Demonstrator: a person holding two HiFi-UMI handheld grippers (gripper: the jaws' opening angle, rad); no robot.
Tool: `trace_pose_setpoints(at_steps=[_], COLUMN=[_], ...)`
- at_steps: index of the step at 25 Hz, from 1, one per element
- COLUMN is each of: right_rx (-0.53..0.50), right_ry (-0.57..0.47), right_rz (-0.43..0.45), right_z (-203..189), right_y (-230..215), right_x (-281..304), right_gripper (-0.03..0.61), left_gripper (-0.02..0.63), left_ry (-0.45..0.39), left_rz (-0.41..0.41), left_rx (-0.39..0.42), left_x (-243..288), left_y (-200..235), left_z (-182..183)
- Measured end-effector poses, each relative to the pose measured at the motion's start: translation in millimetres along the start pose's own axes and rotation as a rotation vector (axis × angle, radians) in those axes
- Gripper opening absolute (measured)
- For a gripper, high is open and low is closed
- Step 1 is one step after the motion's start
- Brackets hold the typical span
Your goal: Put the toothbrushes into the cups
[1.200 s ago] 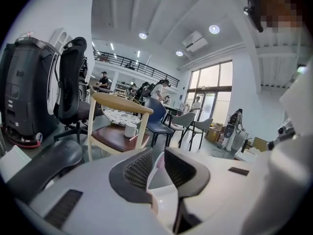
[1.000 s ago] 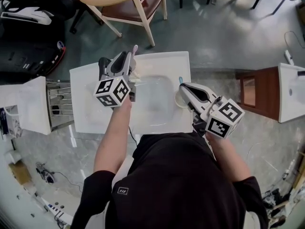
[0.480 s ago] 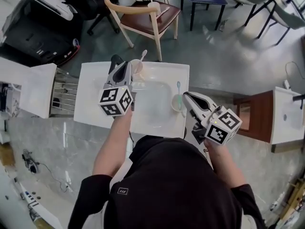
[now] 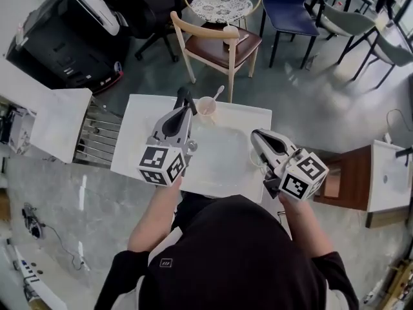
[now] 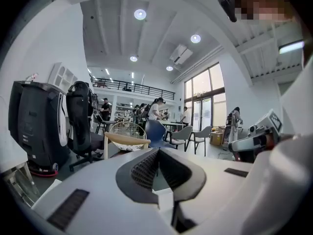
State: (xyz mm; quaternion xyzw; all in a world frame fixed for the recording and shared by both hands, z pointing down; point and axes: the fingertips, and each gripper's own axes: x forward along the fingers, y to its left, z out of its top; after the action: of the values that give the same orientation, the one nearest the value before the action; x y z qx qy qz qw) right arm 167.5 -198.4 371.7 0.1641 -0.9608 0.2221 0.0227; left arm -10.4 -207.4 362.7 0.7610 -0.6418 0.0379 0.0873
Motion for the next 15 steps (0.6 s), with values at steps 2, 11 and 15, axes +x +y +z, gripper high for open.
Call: trace_pose_setpoints(at_steps=[2,11,15], right_rx=[-0.019,0.02,-0.022], right_ry=[-0.006,-0.112,-0.113], right_rz=[-0.029,-0.162,-0.175], right_z=[-0.2,3.9,6.2], right_y=[7.6,48.6,69.2], right_x=[22.1,150.2,183.2], right_gripper=[0.028,0.028,0.028], left_gripper=[0.015,0.015,0.015], left_ry=[-0.023,0.026,0.006], left_rz=[-0.034,-0.182,-0.214], left_rx=[-0.022,0.064,0.058], left_x=[-9.9,-37.4,-46.6], left_y=[18.0,129.9,156.3], left_z=[0.4,1.7,9.5])
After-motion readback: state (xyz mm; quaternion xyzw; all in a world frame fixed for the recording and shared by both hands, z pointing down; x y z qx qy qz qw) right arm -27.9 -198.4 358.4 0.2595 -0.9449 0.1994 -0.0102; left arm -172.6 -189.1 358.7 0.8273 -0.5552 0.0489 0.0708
